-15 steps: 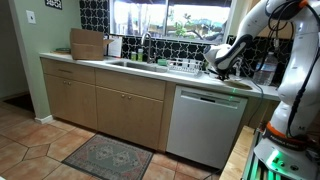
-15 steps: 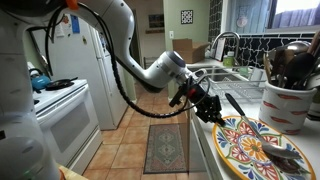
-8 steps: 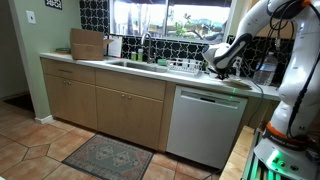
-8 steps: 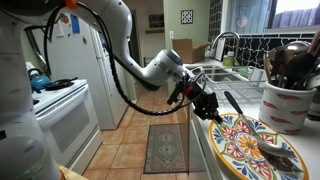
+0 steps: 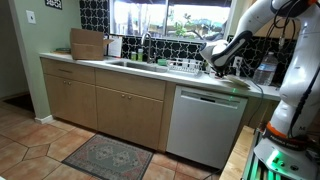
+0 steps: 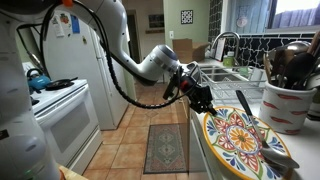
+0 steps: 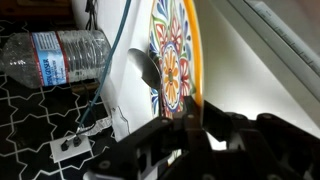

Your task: Put the plate on the drying rack

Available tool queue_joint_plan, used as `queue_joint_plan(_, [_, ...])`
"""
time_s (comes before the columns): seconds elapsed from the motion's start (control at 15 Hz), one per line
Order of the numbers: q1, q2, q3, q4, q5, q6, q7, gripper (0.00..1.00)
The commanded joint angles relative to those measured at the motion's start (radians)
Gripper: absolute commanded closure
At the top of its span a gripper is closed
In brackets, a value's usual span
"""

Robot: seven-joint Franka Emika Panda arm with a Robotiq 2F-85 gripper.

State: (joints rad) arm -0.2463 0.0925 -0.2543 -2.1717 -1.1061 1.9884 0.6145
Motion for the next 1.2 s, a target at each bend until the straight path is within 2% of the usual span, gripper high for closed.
queue_joint_plan(0.0, [0.009, -0.016, 0.008, -0.012, -0.005, -0.033, 0.022, 0.93])
queue_joint_plan(0.27, [0.011, -0.014, 0.013, -0.012, -0.012, -0.054, 0.025, 0.93])
queue_joint_plan(0.8, [0.048, -0.007, 0.046, 0.0, -0.067, -0.195, 0.069, 0.92])
queue_joint_plan(1.13, [0.055, 0.006, 0.052, 0.002, -0.087, -0.222, 0.066, 0.92])
